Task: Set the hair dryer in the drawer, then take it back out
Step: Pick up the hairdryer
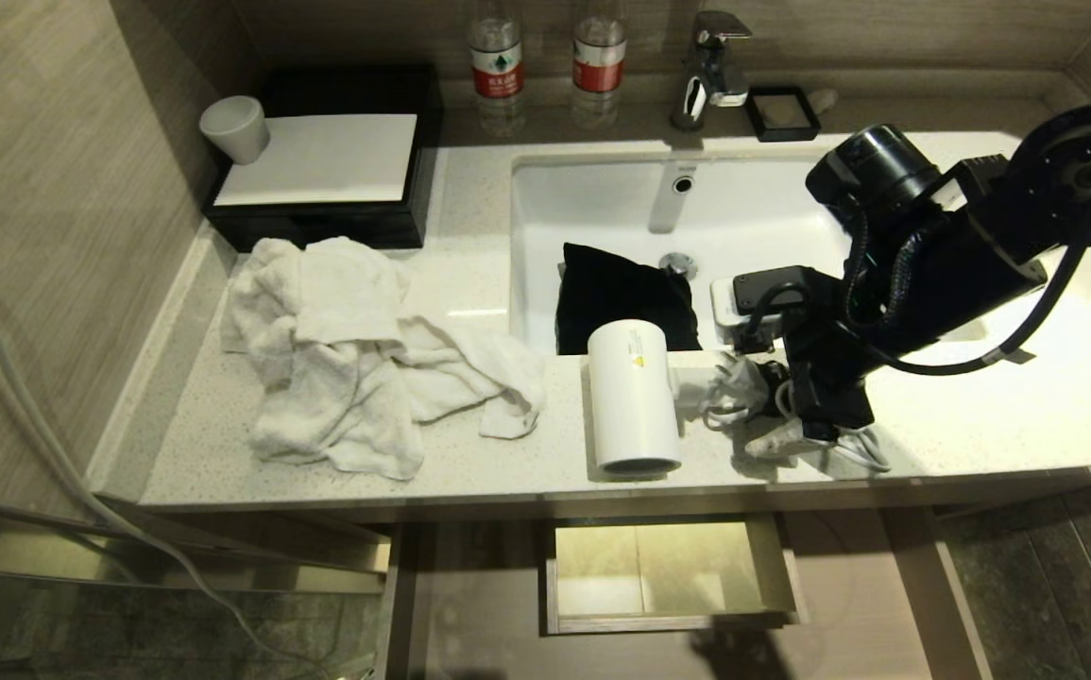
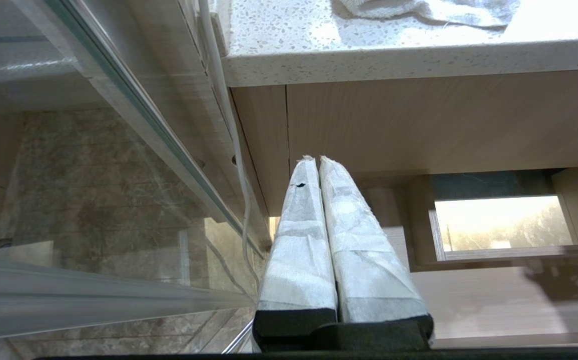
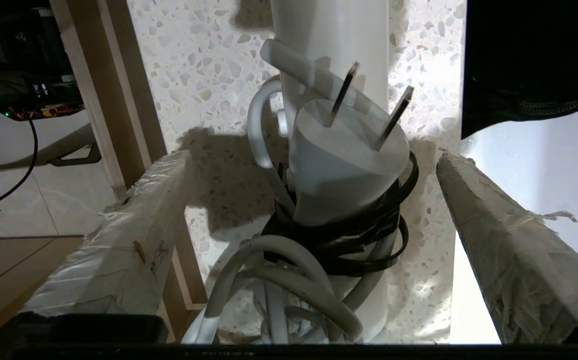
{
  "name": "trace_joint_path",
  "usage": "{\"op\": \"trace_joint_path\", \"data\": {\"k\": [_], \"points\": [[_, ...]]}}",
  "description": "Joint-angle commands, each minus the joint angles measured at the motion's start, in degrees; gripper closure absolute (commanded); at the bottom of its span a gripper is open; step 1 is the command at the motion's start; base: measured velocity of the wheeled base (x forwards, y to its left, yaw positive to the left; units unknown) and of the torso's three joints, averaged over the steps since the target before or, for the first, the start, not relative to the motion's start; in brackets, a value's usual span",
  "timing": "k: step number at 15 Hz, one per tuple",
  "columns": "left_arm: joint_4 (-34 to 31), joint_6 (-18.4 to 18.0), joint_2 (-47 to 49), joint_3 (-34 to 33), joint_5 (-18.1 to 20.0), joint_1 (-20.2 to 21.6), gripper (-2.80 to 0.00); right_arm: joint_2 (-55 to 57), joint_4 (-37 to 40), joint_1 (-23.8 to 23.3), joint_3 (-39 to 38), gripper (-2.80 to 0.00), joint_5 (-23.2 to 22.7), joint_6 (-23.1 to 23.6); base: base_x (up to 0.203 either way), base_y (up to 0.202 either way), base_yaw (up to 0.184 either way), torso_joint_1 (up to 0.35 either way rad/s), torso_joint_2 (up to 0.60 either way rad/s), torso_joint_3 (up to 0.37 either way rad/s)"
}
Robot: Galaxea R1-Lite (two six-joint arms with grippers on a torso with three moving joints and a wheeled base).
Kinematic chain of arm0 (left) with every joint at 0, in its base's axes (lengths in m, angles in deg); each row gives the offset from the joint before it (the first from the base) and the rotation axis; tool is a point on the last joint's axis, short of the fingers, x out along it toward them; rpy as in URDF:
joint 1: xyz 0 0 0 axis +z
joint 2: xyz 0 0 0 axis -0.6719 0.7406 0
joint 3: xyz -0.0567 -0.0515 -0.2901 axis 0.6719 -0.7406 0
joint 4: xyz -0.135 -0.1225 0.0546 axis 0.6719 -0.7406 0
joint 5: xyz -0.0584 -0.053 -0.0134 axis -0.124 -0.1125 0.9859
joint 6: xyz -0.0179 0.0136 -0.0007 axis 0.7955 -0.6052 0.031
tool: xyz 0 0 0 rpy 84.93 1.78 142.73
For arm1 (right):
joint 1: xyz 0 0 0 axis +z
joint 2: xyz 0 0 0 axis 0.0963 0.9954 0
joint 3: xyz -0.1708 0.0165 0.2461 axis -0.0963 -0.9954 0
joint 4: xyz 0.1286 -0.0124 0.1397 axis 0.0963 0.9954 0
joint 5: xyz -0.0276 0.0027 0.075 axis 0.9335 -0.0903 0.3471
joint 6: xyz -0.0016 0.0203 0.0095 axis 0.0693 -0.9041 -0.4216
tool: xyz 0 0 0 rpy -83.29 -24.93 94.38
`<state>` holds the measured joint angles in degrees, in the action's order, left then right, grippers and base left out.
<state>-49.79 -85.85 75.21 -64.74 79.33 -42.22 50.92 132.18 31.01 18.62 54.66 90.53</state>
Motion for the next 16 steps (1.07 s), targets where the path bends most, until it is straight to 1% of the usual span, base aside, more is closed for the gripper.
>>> {"op": "trace_joint_path", "data": {"k": [1, 12, 16], "points": [[0.01, -0.01, 0.0, -0.09, 0.0, 0.0, 0.0, 0.97, 0.16, 0.06, -0.04, -2.8, -0.08, 0.36, 0.0, 0.0, 0.0, 0.0, 0.0, 0.0], [0.01, -0.01, 0.0, -0.08, 0.0, 0.0, 0.0, 3.12, -0.73, 0.0, 0.49, -2.8, 0.01, 0.38, 0.0, 0.0, 0.0, 0.0, 0.0, 0.0], [0.01, -0.01, 0.0, 0.0, 0.0, 0.0, 0.0, 2.88, -1.77, -0.05, -0.75, -2.8, 0.01, -0.02, 0.0, 0.0, 0.0, 0.0, 0.0, 0.0]]}}
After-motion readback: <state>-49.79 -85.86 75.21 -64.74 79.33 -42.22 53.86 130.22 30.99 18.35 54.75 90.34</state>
